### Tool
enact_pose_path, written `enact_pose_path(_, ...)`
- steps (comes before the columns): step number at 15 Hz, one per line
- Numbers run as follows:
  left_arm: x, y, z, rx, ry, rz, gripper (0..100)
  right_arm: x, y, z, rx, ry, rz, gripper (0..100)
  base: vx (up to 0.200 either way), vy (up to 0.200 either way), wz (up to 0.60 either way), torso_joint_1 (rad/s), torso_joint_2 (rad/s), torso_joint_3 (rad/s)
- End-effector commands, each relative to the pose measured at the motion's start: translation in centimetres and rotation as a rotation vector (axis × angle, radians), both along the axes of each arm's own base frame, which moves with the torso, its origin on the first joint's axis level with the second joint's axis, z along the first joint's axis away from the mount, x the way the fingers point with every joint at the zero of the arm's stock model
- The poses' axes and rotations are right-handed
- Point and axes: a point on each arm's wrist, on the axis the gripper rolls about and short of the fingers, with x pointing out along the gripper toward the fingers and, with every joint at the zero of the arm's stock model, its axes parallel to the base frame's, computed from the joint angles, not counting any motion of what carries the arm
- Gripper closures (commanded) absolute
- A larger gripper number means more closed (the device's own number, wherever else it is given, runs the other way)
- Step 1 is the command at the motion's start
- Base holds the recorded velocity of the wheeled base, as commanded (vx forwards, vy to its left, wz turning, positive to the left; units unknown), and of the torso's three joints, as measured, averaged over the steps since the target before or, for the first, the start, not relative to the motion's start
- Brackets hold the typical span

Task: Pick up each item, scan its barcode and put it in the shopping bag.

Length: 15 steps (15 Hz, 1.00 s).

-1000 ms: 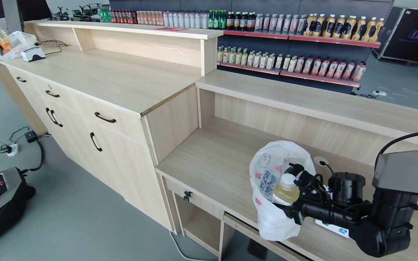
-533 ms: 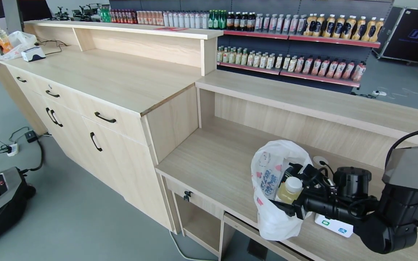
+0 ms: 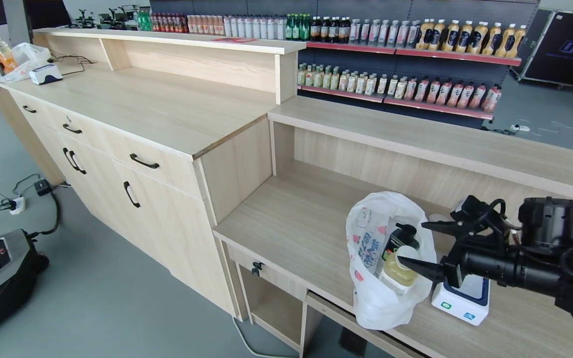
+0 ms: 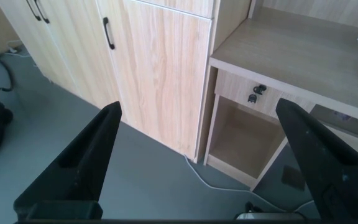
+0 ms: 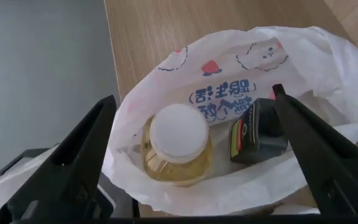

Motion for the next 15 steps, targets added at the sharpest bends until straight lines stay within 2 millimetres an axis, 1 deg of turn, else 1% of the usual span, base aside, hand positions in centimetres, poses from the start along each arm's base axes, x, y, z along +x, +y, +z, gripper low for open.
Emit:
enact_pose_path(1, 0.0, 0.0, 0.0, 0.0, -0.001, 0.0, 0, -2.7, -1.8, 4.1, -0.013, -0.145, -0.06, 0, 0.0, 0.0, 0.0, 0.0, 0.0, 0.0)
enact_pose_path(2, 0.0, 0.0, 0.0, 0.0, -0.001, 0.0, 0, -3.1, -2.5, 4.9, -0.037, -0.188, -0.109, 0, 0.0, 0.0, -0.6, -0.002, 0.0, 0.007)
enact_pose_path(3, 0.0, 0.0, 0.0, 0.0, -0.001, 0.0, 0, -3.6, -3.2, 6.0, -0.062, -0.238, -0.194, 0, 0.0, 0.0, -0.6, 0.007, 0.0, 0.002)
enact_pose_path(4, 0.0, 0.0, 0.0, 0.0, -0.001, 0.0, 0, -4.3, -3.5, 7.4, -0.049, -0.286, -0.232, 0, 0.0, 0.0, -0.6, 0.002, 0.0, 0.002)
enact_pose_path(5, 0.0, 0.0, 0.0, 0.0, -0.001, 0.0, 0, -4.6, -3.6, 7.9, -0.035, -0.302, -0.246, 0, 0.0, 0.0, -0.6, -0.007, 0.01, 0.002)
enact_pose_path(6, 0.0, 0.0, 0.0, 0.0, -0.001, 0.0, 0, -5.4, -3.9, 9.8, 0.001, -0.362, -0.286, 0, 0.0, 0.0, -0.6, 0.012, 0.0, 0.002)
enact_pose_path(7, 0.0, 0.0, 0.0, 0.0, -0.001, 0.0, 0, -6.1, -4.0, 10.9, 0.024, -0.39, -0.33, 0, 0.0, 0.0, -0.6, 0.002, -0.01, 0.002)
enact_pose_path(9, 0.0, 0.0, 0.0, 0.0, -0.001, 0.0, 0, -7.8, -4.0, 12.1, 0.048, -0.378, -0.386, 0, 0.0, 0.0, -0.6, 0.005, 0.0, 0.0)
enact_pose_path(11, 0.0, 0.0, 0.0, 0.0, -0.001, 0.0, 0, -9.6, -4.0, 12.3, 0.061, -0.326, -0.485, 0, 0.0, 0.0, -0.6, -0.002, 0.0, 0.005)
enact_pose_path(12, 0.0, 0.0, 0.0, 0.0, -0.001, 0.0, 0, -11.1, -3.9, 12.1, 0.076, -0.285, -0.548, 0, 0.0, 0.0, -0.6, -0.002, 0.0, 0.002)
enact_pose_path(14, 0.0, 0.0, 0.0, 0.0, -0.001, 0.0, 0, -13.4, -4.0, 11.1, 0.078, -0.254, -0.688, 0, 0.0, 0.0, -0.6, 0.0, 0.0, 0.005)
enact_pose_path(15, 0.0, 0.0, 0.0, 0.0, -0.001, 0.0, 0, -14.2, -4.0, 10.5, 0.11, -0.239, -0.698, 0, 0.0, 0.0, -0.6, -0.002, 0.0, -0.002)
